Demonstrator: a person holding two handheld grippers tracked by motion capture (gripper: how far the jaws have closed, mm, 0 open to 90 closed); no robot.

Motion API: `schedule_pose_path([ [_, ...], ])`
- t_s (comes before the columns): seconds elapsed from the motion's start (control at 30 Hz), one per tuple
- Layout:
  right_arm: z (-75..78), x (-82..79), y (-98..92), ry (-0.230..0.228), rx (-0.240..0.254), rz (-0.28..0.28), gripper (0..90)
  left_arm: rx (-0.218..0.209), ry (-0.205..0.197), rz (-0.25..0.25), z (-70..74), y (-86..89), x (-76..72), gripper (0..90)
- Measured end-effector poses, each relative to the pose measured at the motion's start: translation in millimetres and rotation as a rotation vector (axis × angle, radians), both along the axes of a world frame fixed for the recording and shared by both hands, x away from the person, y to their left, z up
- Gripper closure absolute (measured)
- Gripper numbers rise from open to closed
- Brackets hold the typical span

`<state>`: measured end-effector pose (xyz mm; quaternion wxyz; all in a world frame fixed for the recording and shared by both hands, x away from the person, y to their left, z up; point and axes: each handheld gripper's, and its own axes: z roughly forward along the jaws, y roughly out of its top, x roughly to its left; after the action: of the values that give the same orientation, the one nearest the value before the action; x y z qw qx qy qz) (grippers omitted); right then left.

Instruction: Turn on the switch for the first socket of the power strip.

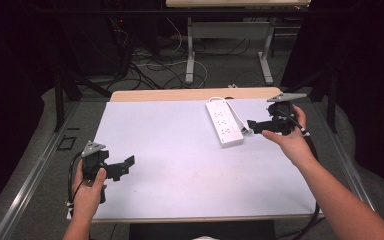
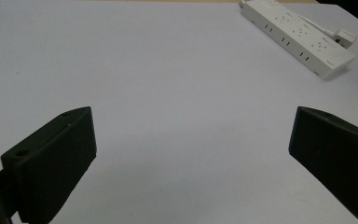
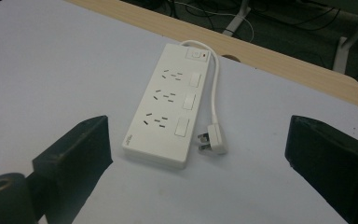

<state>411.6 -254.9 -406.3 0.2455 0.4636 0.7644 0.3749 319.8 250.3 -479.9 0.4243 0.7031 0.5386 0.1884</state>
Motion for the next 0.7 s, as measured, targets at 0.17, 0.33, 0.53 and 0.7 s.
schedule_pose_path([
  [0.17,0.6,6.6,3.6,0.005,-0.007,0.002,7.9,-0.003,-0.005,0.000,0.4,0.5,-0.1,0.8],
  [0.33,0.9,16.9,7.8,0.016,-0.006,0.001,8.6,-0.004,-0.003,0.000,0.4,0.3,-0.2,1.0],
  [0.53,-0.1,25.5,12.6,0.020,-0.021,0.001,9.8,-0.002,0.000,0.000,0.3,0.3,-0.1,1.1],
  [0.7,-0.2,33.2,17.1,0.028,-0.019,0.002,13.5,0.001,0.003,-0.003,0.2,0.3,0.5,1.1],
])
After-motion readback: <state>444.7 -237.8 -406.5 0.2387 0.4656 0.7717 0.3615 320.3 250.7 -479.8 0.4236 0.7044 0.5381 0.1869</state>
